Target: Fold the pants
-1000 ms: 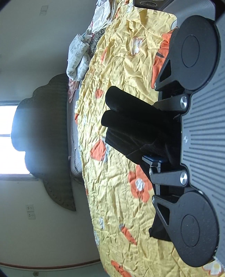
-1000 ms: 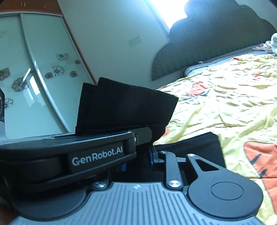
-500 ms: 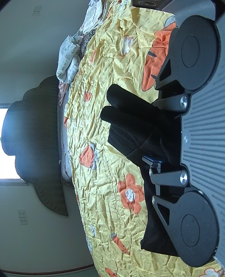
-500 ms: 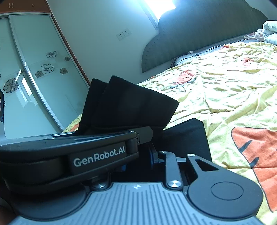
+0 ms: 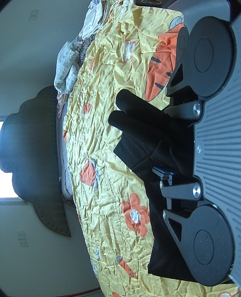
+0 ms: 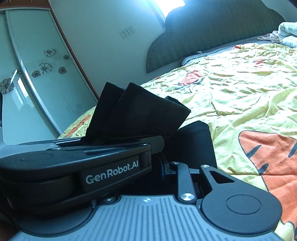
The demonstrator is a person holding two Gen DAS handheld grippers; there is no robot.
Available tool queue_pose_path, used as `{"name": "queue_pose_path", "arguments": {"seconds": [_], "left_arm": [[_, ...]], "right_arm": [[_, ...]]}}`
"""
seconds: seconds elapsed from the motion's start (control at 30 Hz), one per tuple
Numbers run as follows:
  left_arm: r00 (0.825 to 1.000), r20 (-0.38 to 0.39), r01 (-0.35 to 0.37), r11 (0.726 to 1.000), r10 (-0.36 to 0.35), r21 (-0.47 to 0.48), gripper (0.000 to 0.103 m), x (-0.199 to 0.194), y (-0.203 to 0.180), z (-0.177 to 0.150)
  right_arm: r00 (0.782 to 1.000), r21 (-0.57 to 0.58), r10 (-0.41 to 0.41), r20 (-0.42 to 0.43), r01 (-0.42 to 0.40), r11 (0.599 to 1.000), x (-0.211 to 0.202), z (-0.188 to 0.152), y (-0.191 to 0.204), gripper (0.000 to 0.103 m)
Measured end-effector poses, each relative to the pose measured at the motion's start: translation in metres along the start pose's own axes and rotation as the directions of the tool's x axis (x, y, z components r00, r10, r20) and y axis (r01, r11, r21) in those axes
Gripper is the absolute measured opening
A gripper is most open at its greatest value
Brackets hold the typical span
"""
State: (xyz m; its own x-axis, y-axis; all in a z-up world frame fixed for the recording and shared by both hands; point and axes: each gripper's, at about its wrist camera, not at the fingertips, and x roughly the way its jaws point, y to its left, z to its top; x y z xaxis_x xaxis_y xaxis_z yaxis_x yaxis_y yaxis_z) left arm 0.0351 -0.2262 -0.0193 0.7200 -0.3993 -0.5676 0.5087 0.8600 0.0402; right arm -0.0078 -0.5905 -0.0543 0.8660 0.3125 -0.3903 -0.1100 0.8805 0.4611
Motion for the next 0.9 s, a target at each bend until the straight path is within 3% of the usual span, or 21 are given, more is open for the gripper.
{"name": "queue_pose_path", "arguments": {"seconds": [0.2,0.3,0.53,0.73,0.9], "left_arm": [[0.999,-0.025,0.028,0.999,-0.028,-0.021,0.036,0.005,0.003,-0.002],[0.999,-0.024,0.032,0.999,-0.032,-0.025,0.034,0.005,0.004,-0.003],[1.000,-0.008,0.026,0.999,-0.026,0.023,0.032,0.007,-0.005,-0.006],[0.993,-0.036,0.111,0.993,-0.110,0.034,0.063,0.008,-0.008,-0.011],[0.962,-0.046,0.268,0.963,-0.268,0.000,0.074,-0.013,-0.003,-0.006]], "right_arm": [[0.999,-0.025,-0.039,-0.020,0.039,0.999,-0.007,-0.002,-0.003,0.028],[0.998,-0.036,-0.058,-0.015,0.057,0.998,-0.018,-0.003,-0.008,0.034],[0.981,-0.088,-0.195,0.011,0.195,0.977,-0.042,-0.004,-0.021,0.040],[0.942,-0.213,-0.334,0.022,0.331,0.919,-0.050,-0.010,-0.020,0.045],[0.873,-0.292,-0.480,0.092,0.484,0.825,-0.064,-0.001,-0.024,0.045]]}}
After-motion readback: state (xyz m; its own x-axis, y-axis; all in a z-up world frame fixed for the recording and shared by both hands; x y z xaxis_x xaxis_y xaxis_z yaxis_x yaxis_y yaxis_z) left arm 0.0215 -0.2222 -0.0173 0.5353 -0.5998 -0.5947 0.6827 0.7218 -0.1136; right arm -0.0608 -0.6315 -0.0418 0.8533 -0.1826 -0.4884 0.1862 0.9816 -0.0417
